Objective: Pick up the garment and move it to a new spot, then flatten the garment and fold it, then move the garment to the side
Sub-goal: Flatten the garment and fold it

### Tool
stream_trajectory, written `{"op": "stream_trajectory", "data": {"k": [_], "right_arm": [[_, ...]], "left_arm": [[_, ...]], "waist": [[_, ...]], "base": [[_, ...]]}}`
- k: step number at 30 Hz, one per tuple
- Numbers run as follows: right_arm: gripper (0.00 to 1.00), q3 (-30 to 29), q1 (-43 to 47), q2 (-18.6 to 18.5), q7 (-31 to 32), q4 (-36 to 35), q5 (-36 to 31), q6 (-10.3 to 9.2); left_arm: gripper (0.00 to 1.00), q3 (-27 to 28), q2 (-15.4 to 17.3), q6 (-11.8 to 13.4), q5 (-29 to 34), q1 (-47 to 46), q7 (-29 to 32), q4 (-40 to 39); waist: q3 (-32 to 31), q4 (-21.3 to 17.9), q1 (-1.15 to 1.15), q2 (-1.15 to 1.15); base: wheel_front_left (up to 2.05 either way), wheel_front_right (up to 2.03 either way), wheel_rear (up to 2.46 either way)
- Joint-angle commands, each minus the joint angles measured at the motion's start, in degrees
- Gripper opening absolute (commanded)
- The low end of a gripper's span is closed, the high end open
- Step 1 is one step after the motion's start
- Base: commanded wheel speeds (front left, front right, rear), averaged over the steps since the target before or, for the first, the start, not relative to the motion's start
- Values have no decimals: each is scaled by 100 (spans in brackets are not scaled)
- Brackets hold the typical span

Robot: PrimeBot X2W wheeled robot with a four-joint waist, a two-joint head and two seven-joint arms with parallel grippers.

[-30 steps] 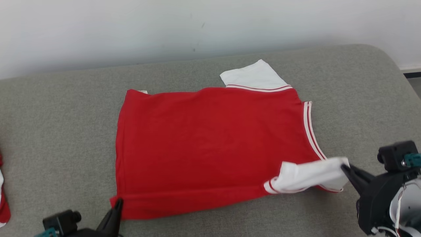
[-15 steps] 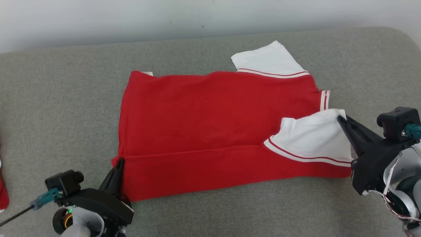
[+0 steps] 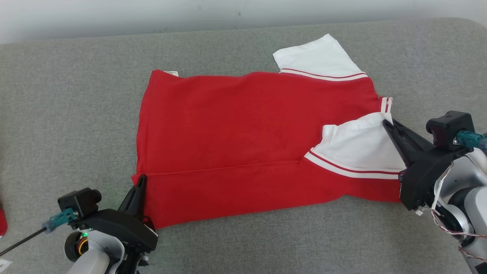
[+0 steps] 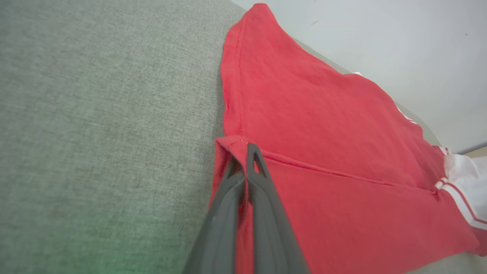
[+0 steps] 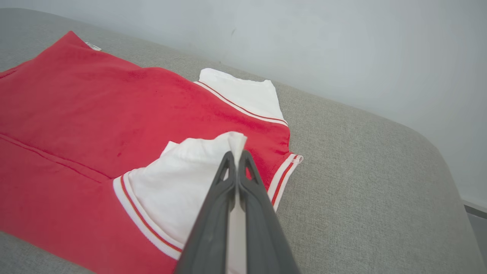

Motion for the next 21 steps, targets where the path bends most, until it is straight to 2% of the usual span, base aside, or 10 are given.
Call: {"op": "stream_trajectory", "data": {"k": [1, 2, 3, 4, 11, 16, 21], "right_arm": [[0, 62, -81, 26, -32, 131, 77, -11], [8, 99, -122, 44, -77, 205, 68, -11], [93, 141, -168, 61, -118, 270, 44, -11], [100, 142, -221, 90, -193, 364, 17, -11], [100, 72, -323, 335, -429, 806, 83, -11], [100, -324, 32, 529, -136, 806, 94, -11], [100, -1049, 747, 837, 521, 519, -40, -11]], "left_arm": [[27, -9, -28, -22, 77, -91, -49, 64], [54, -19, -32, -22, 91, -106, -57, 101], [100, -24, -46, -26, 93, -112, -77, 132], [100, -32, -65, -34, 97, -108, -91, 167], [100, -150, -26, -37, 384, -25, -394, 344], [100, -377, 110, 92, 879, 185, -594, 342], [100, -558, 144, 312, 1116, 493, -632, 364]], "waist": [[5, 5, -1, -1], [3, 3, -1, -1], [1, 2, -1, -1], [-6, 0, -1, -1], [-199, -14, -1, -1], [-424, -34, -1, -1], [-601, -63, -1, -1]], "base": [[0, 0, 0], [0, 0, 0], [0, 0, 0], [0, 0, 0], [0, 0, 0], [0, 0, 0], [0, 0, 0]]}}
